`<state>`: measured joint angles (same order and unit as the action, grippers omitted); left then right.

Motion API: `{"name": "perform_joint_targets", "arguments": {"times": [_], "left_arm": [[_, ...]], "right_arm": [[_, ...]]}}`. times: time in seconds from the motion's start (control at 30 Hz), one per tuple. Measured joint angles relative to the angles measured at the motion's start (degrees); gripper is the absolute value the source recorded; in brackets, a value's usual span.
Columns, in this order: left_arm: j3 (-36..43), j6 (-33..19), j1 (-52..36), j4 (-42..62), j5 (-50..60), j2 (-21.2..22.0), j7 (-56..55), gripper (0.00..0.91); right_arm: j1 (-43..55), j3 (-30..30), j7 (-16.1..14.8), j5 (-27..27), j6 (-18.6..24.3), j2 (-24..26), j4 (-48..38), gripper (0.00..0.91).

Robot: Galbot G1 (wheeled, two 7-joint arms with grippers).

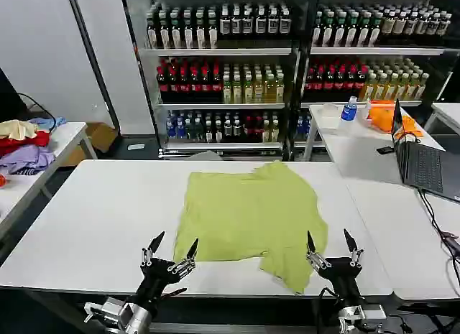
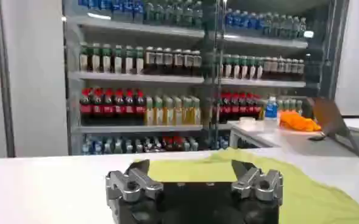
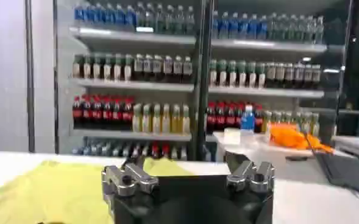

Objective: Fold and organize the clothes.

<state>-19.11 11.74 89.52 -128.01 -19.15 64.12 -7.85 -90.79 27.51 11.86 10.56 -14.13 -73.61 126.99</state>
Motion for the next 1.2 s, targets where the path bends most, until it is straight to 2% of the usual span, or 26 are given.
{"name": "perform_joint_targets", "arguments": {"times": [0.43, 0.7, 1.1, 1.17, 1.2], "left_arm": [[2.1, 8.77, -4.72, 5.72, -0.52, -1.87, -1.67, 0.907], [3.6, 13.35, -7.82, 9.38, -0.91, -1.93, -2.9, 0.907], [5.29, 17.18, -12.12, 13.96, -1.35, -2.75, -3.46, 0.907], [5.37, 17.43, -12.53, 14.33, -1.51, -2.76, -3.56, 0.625], [5.42, 17.53, -12.7, 14.49, -1.64, -2.83, -3.65, 0.111]], "right_arm": [[3.56, -4.12, 2.95, 3.57, -9.12, 1.46, -4.6, 0.907], [5.36, -8.43, 4.14, 3.6, -11.6, 1.2, -7.08, 0.907], [5.45, -12.11, 5.3, 3.6, -13.34, 0.71, -8.46, 0.907], [5.2, -12.29, 5.42, 3.6, -13.39, 0.68, -8.5, 0.907], [5.08, -12.33, 5.53, 3.6, -13.42, 0.65, -8.5, 0.695]]}}
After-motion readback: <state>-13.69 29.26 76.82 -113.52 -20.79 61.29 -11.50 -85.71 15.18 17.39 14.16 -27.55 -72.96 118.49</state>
